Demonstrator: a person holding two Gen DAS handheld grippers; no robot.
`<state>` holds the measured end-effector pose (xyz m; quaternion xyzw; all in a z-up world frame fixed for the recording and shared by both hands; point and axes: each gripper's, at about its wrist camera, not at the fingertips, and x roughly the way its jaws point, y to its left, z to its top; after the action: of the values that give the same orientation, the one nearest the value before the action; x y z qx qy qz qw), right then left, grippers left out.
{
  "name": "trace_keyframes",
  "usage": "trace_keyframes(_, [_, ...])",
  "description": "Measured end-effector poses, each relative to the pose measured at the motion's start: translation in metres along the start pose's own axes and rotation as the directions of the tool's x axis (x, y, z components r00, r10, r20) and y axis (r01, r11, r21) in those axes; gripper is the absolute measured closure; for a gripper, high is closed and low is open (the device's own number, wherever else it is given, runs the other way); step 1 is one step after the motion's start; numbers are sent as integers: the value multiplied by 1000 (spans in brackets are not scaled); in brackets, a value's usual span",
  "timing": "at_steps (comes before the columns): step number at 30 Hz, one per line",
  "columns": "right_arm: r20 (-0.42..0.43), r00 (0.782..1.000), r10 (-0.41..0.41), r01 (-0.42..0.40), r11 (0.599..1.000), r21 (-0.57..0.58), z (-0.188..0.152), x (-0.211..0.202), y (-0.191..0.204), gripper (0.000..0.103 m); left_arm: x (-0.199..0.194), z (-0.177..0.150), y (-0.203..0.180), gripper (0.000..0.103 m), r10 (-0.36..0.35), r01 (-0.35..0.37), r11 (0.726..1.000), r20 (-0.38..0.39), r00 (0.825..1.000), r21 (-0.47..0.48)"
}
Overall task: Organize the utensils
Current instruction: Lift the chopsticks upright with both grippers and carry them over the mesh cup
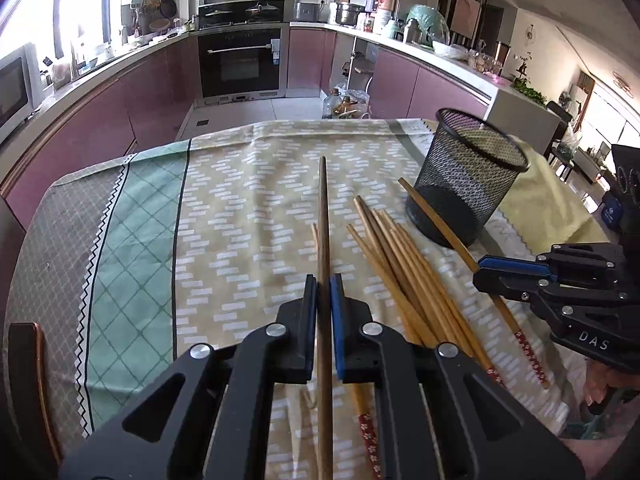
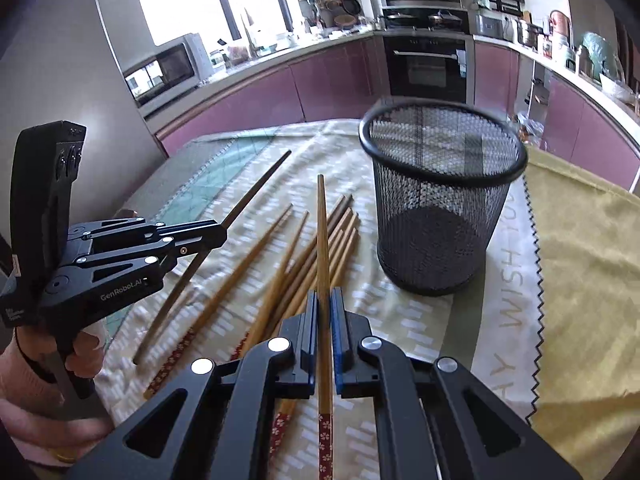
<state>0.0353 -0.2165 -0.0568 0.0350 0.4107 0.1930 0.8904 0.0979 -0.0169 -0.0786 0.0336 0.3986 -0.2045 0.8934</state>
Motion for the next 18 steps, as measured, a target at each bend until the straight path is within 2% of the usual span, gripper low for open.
trace_keyframes(4, [80, 996, 25, -25, 1000, -9, 9, -27, 0, 97, -32, 13, -4, 95, -73, 74, 997, 64, 995, 0])
trace_keyframes(7, [146, 988, 42, -40, 999, -15, 19, -50, -2, 97, -56, 27, -10, 95, -127, 127, 992, 119, 985, 5])
trace_keyframes(12, [255, 966, 50, -44, 999, -29, 34, -83, -6, 97, -90, 51, -20, 95, -203, 204, 979, 202, 958, 16])
trace_keyframes(18, [336, 941, 50, -32, 998, -59, 56, -106, -11, 97, -117, 82, -33, 95, -248, 246, 968, 288, 925, 42])
